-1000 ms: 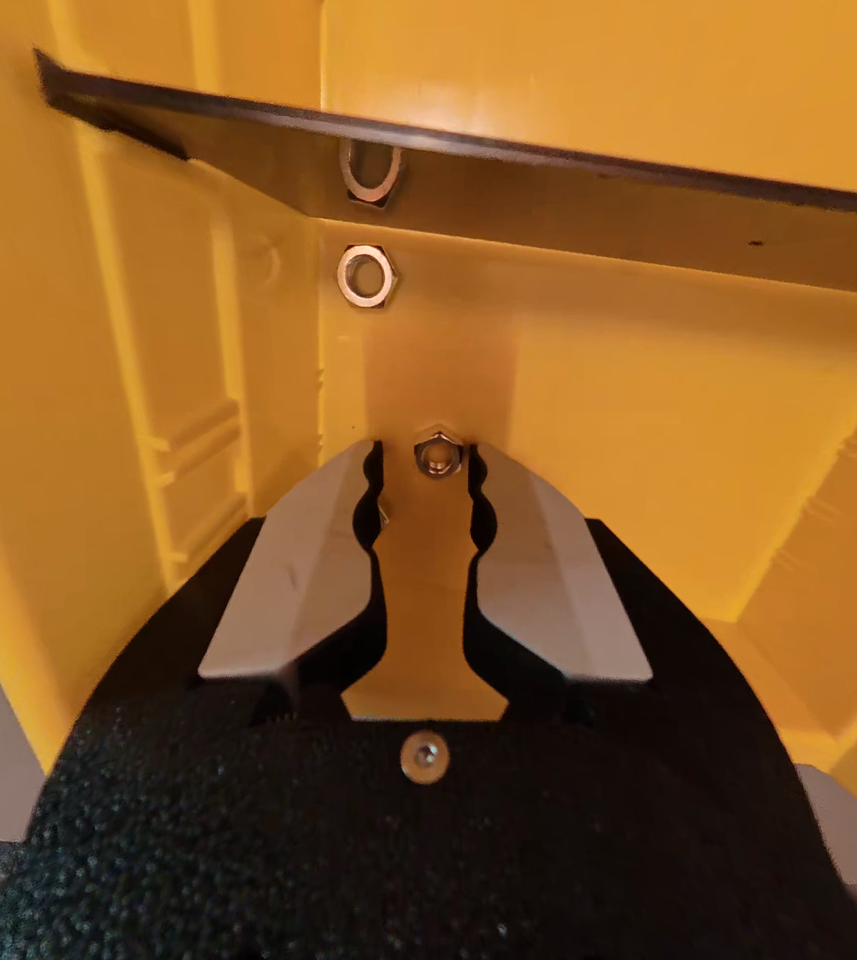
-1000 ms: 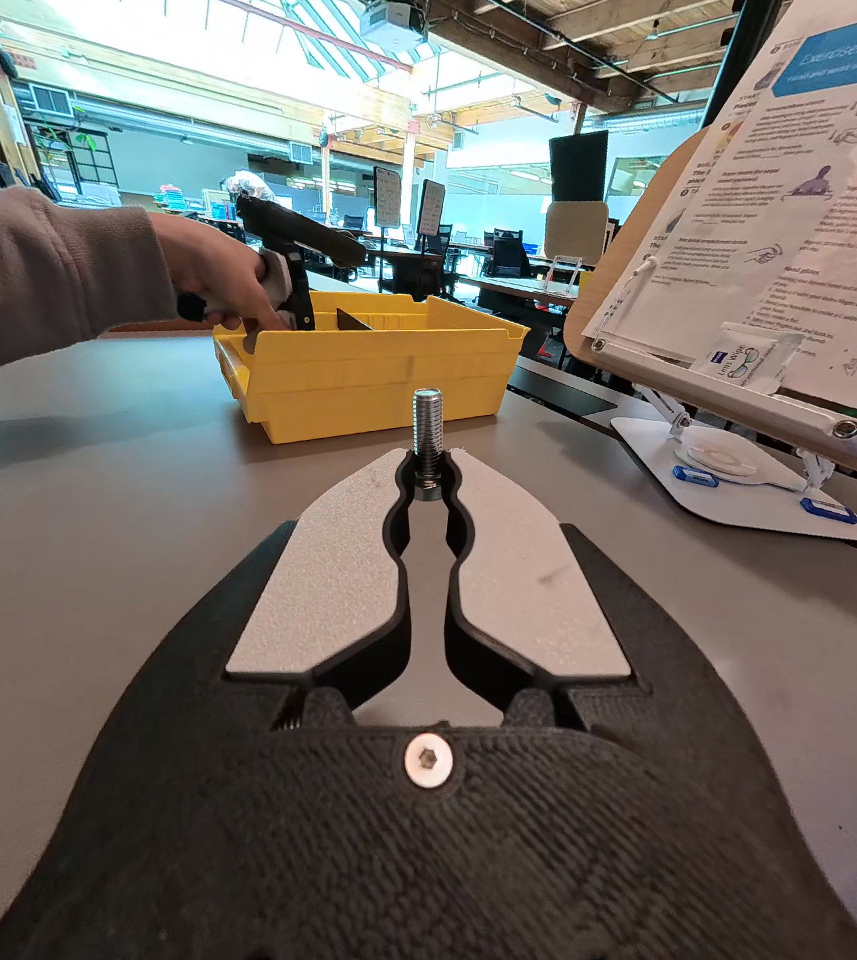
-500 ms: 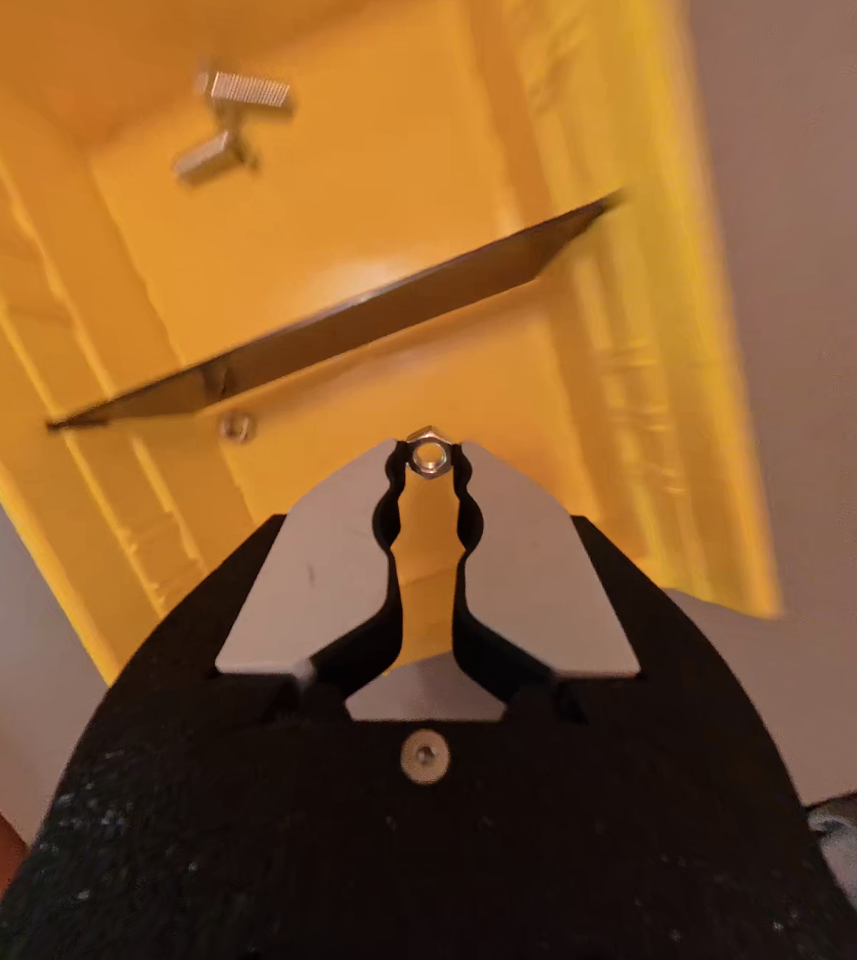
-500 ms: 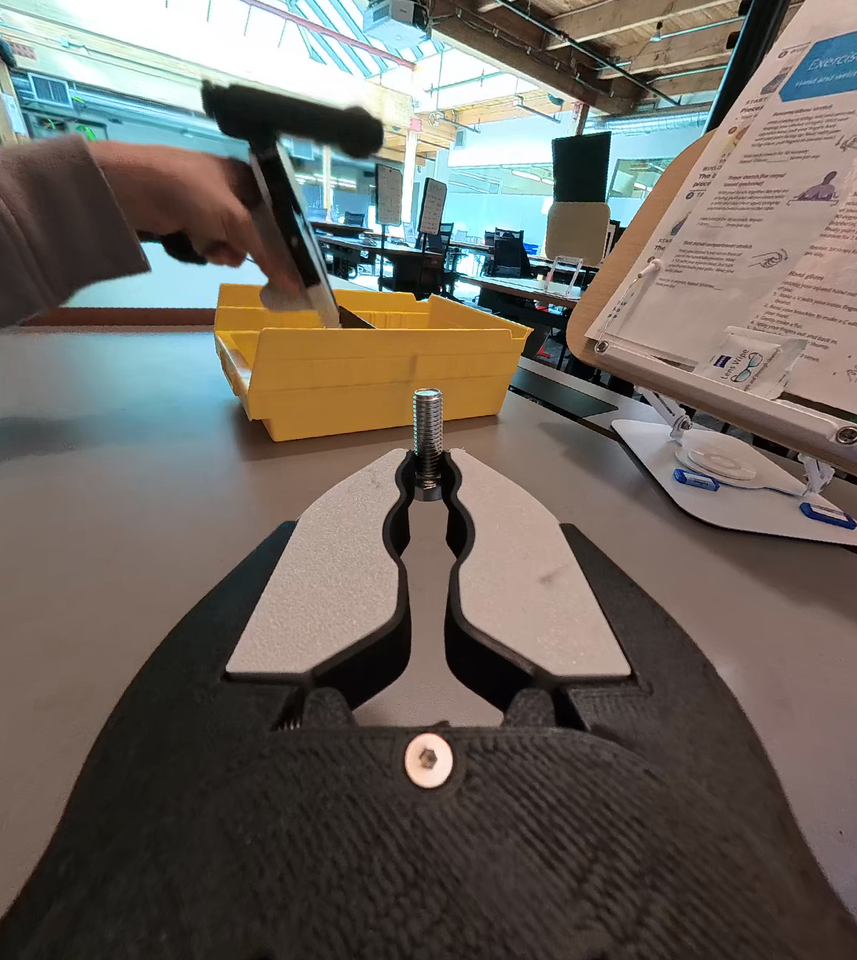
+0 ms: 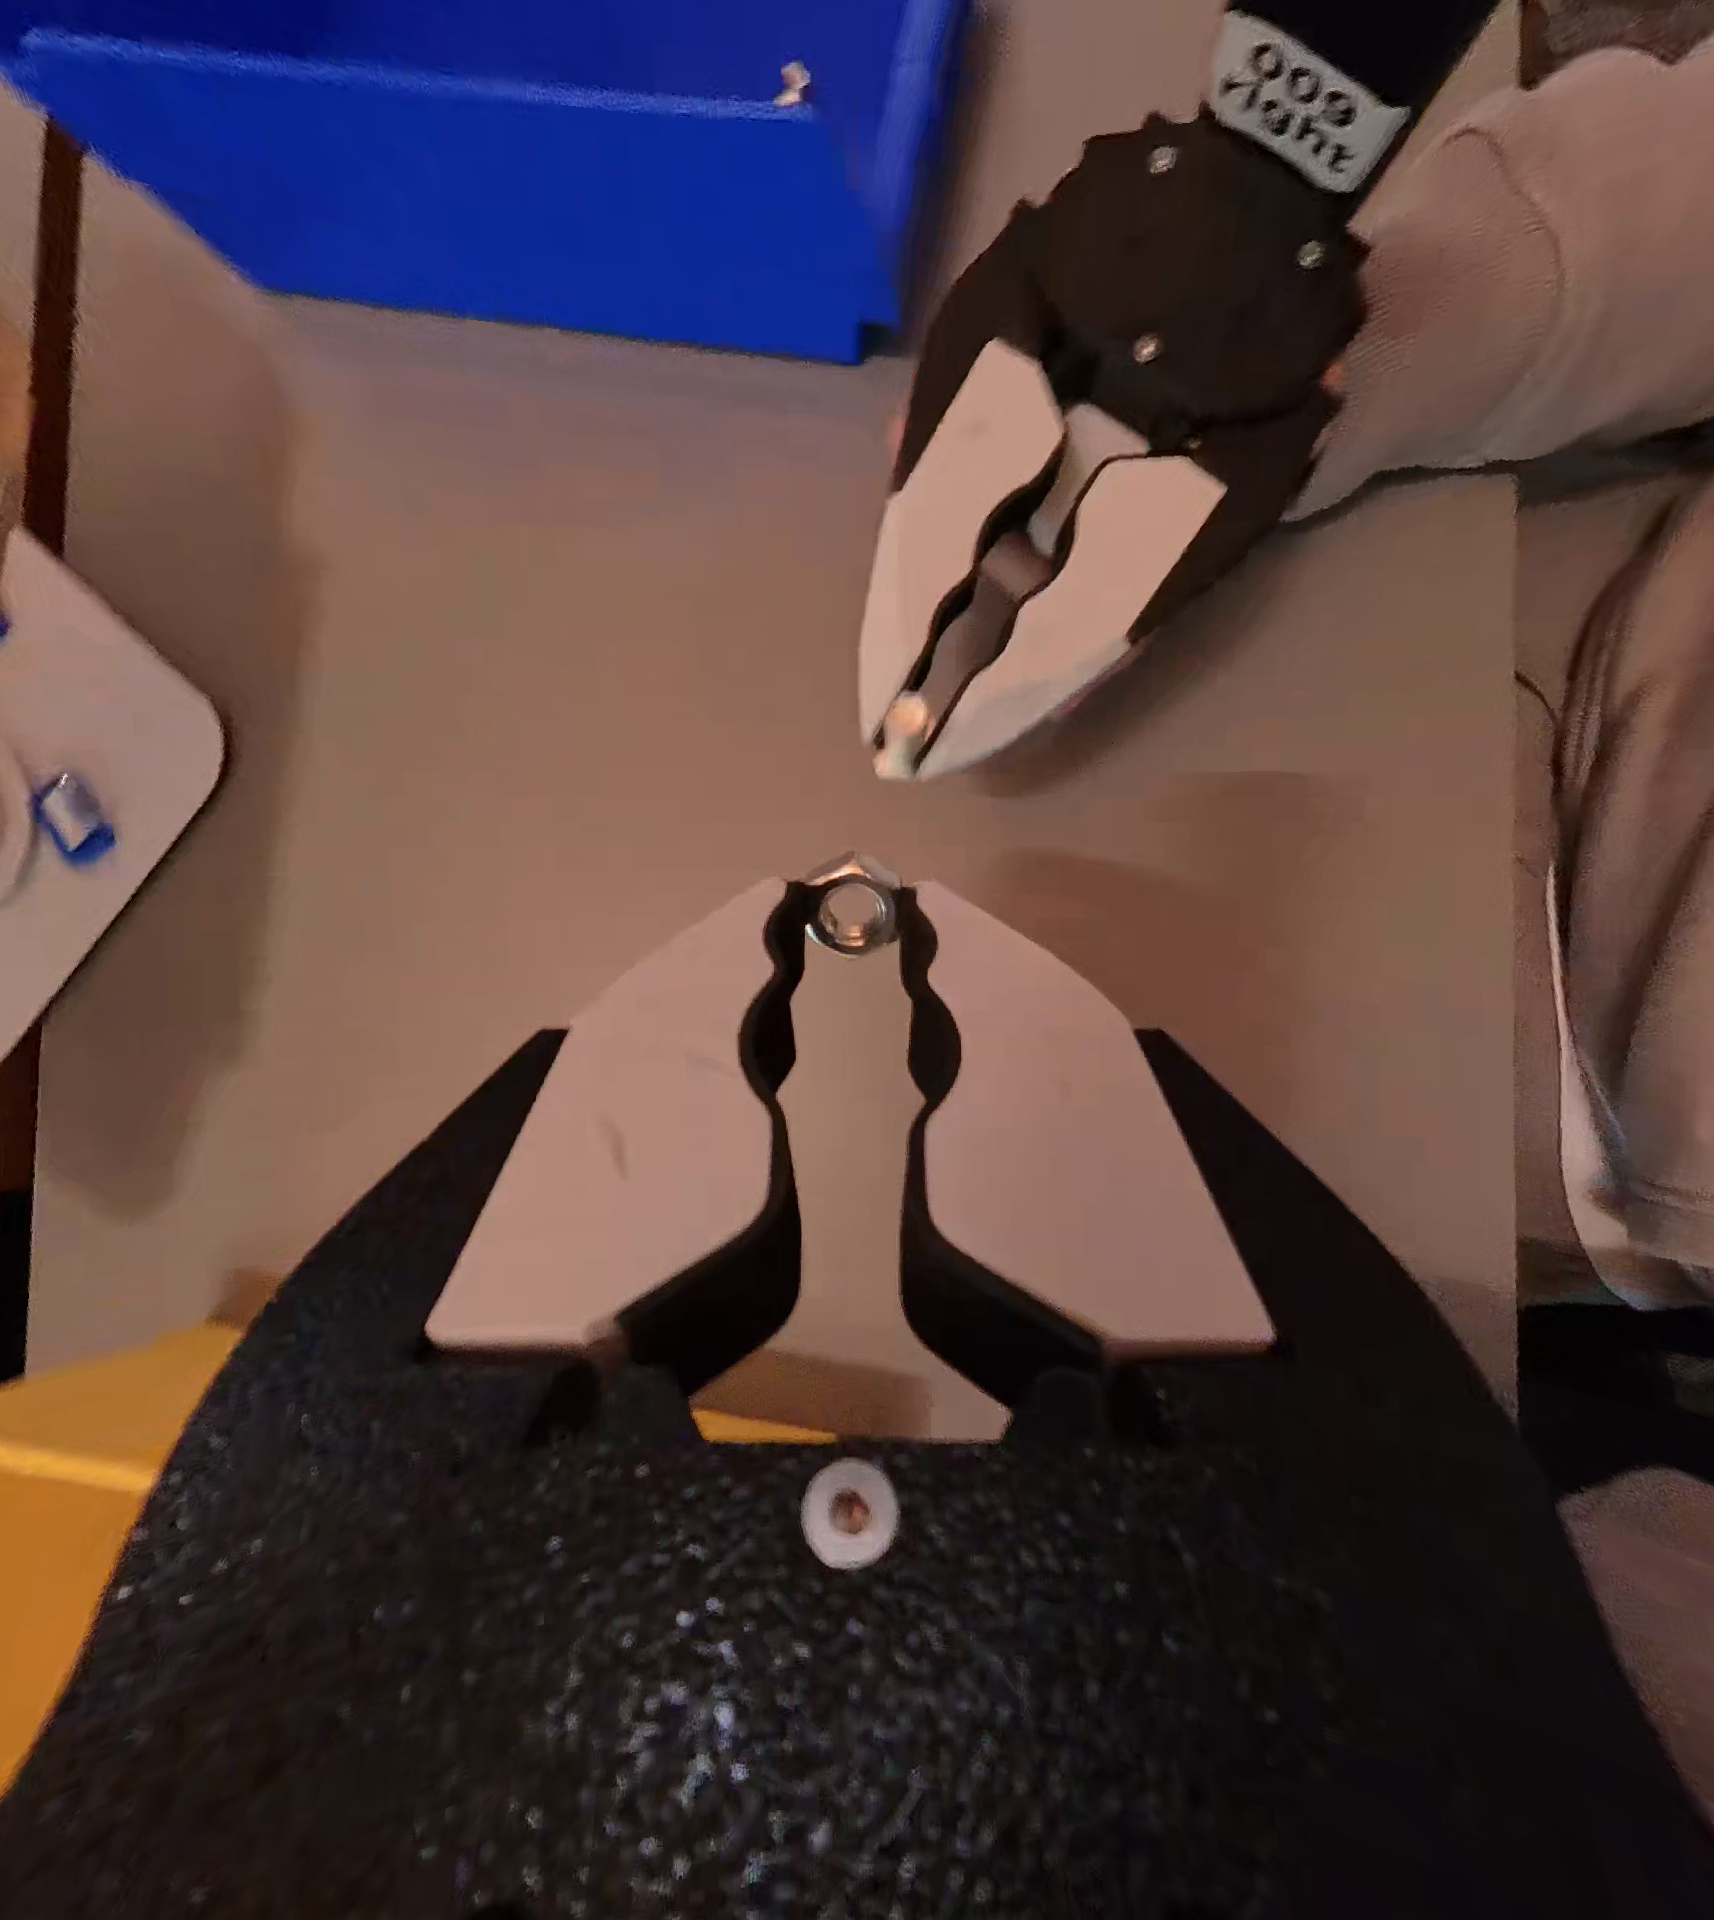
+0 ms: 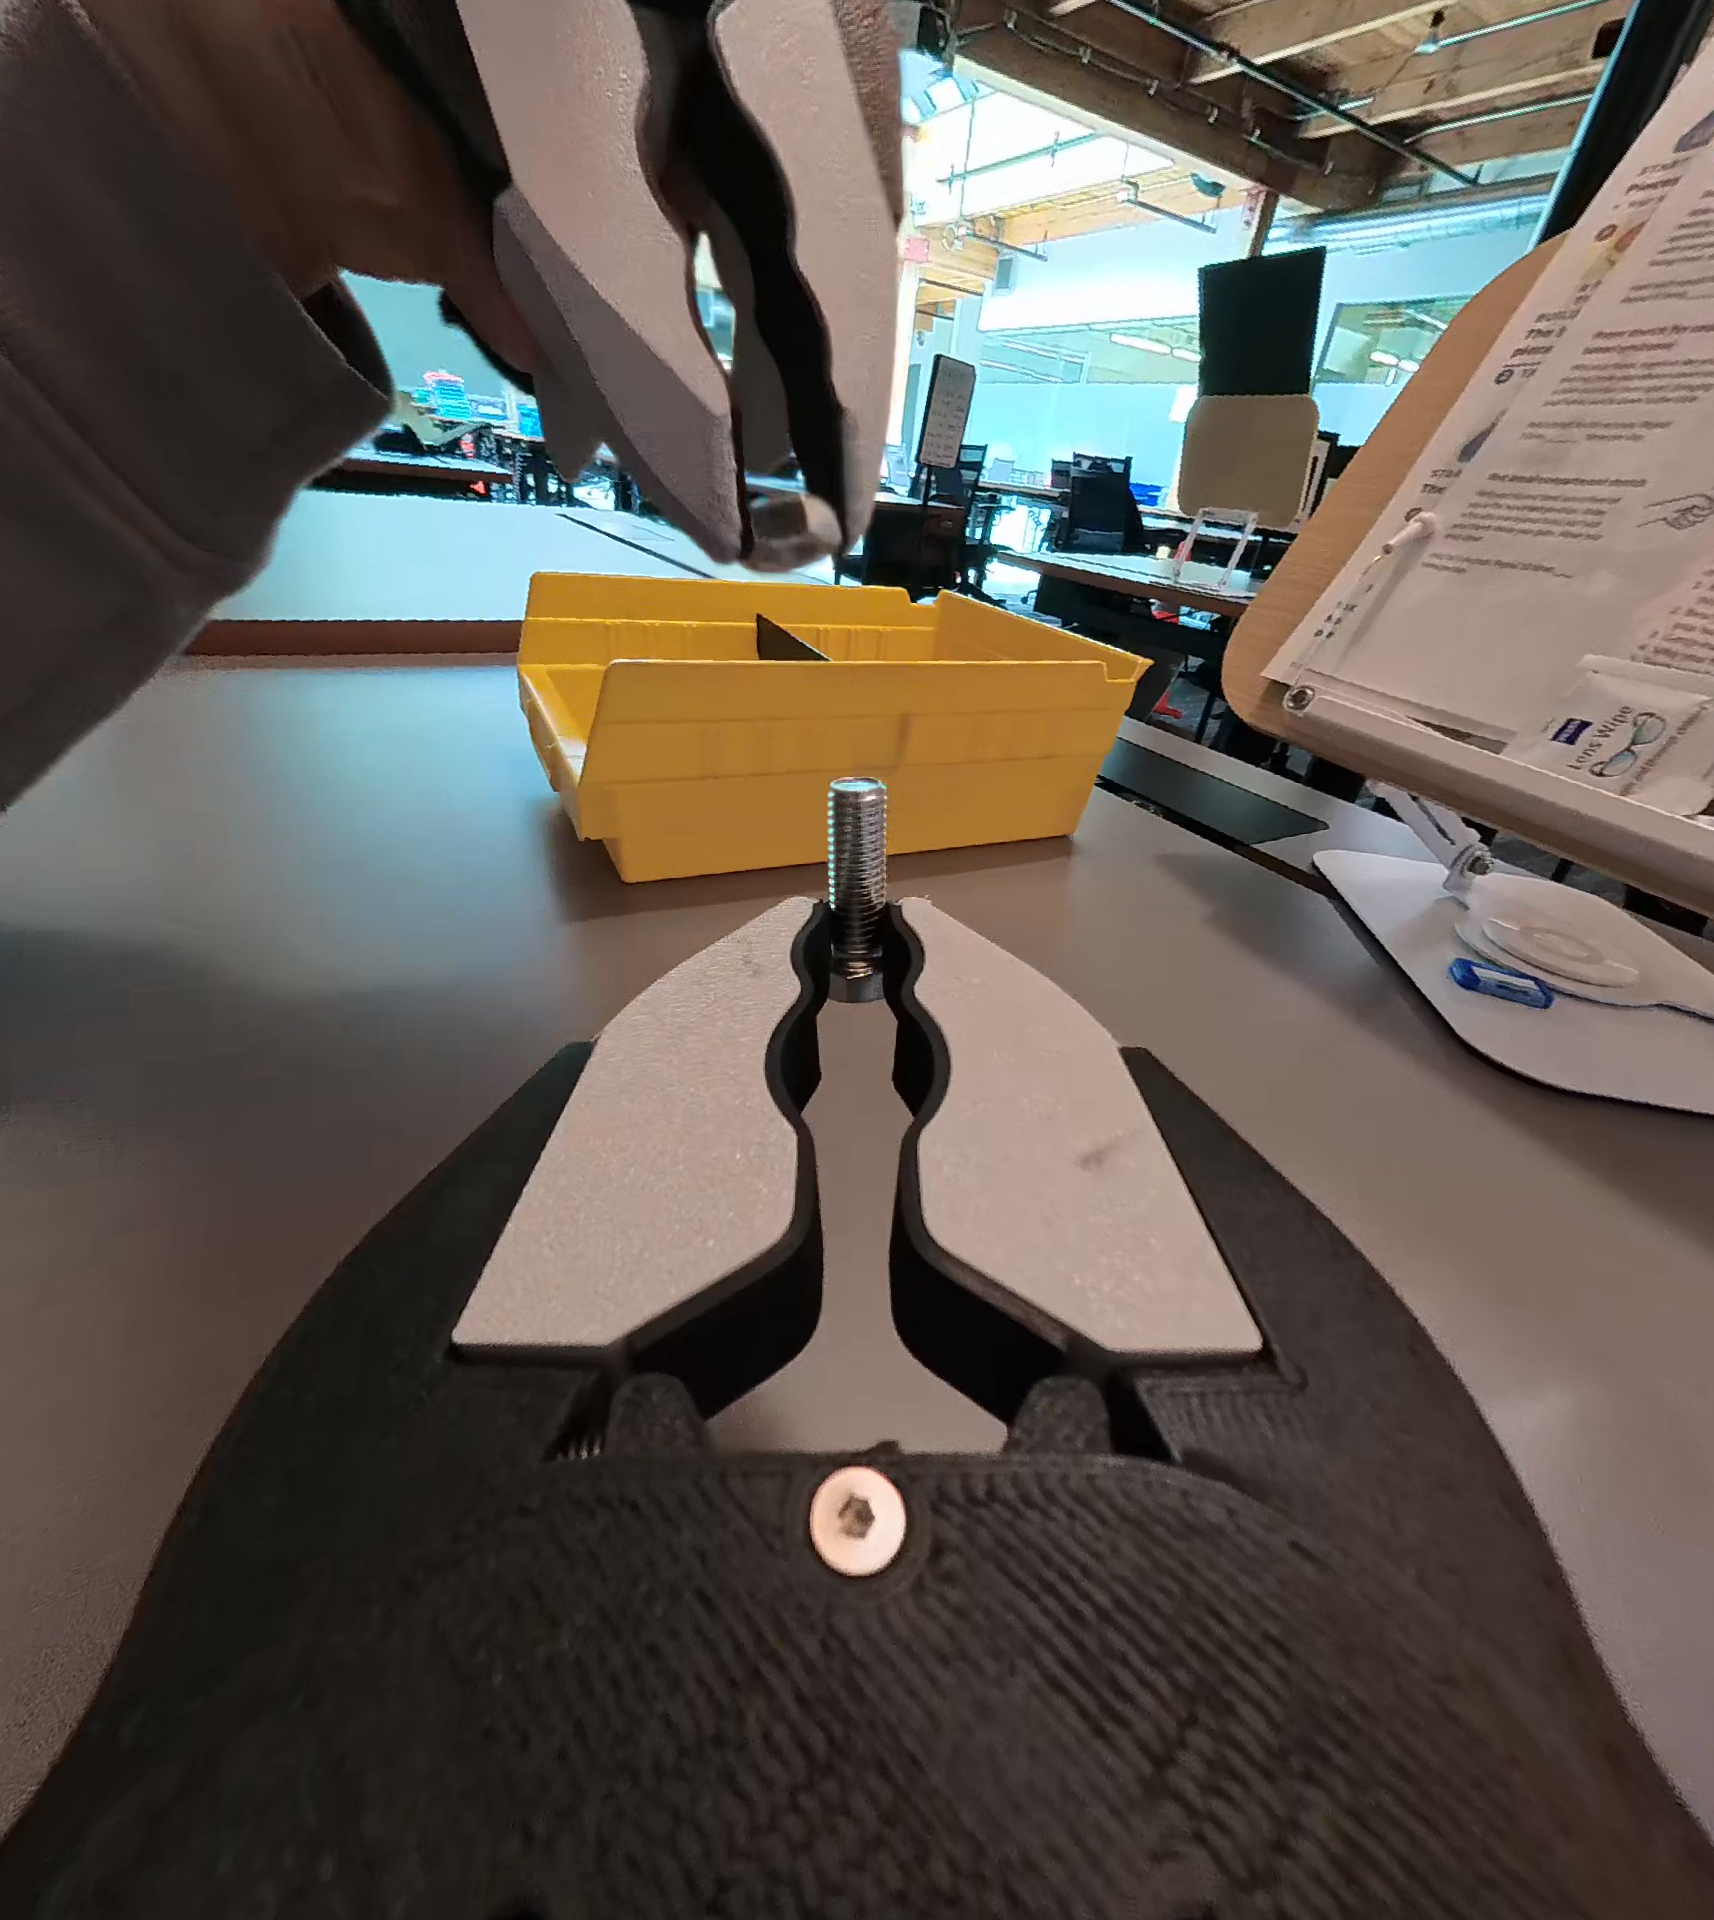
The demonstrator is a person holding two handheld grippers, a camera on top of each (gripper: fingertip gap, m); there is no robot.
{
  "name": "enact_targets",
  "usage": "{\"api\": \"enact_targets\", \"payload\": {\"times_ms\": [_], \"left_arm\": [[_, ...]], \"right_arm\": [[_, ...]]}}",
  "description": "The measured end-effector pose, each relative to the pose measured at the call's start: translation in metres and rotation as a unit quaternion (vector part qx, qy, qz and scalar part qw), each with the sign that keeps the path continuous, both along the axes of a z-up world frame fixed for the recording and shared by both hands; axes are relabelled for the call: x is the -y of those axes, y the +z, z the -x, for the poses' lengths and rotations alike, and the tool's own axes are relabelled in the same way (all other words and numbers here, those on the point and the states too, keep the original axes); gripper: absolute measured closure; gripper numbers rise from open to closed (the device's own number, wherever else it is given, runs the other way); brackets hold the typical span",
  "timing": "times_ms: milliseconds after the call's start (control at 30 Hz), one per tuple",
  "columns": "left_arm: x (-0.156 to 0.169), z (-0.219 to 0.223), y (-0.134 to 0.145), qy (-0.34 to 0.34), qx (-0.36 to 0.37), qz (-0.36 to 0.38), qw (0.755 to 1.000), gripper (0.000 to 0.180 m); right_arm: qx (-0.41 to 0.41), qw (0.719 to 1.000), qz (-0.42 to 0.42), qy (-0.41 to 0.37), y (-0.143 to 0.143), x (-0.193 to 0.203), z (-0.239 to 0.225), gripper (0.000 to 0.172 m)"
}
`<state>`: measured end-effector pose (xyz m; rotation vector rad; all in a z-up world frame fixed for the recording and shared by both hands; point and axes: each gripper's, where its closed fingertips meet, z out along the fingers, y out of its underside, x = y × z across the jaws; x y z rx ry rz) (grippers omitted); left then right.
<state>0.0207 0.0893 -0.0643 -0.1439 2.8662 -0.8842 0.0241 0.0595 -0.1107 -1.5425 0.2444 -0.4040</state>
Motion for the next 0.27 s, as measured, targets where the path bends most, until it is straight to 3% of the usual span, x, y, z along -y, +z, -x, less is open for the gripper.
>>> {"api": "enact_targets", "payload": {"times_ms": [33,267], "left_arm": [[0.008,0.001,-0.003,-0.011,0.002,-0.008,1.000,0.164],[0.034,0.002,-0.023,-0.050,0.006,-0.062,0.997,0.164]], "right_arm": [[0.000,1.000,0.000,0.002,0.000,0.000,0.000,0.163],[0.002,1.000,0.020,-0.002,-0.004,-0.001,-0.002,0.163]]}}
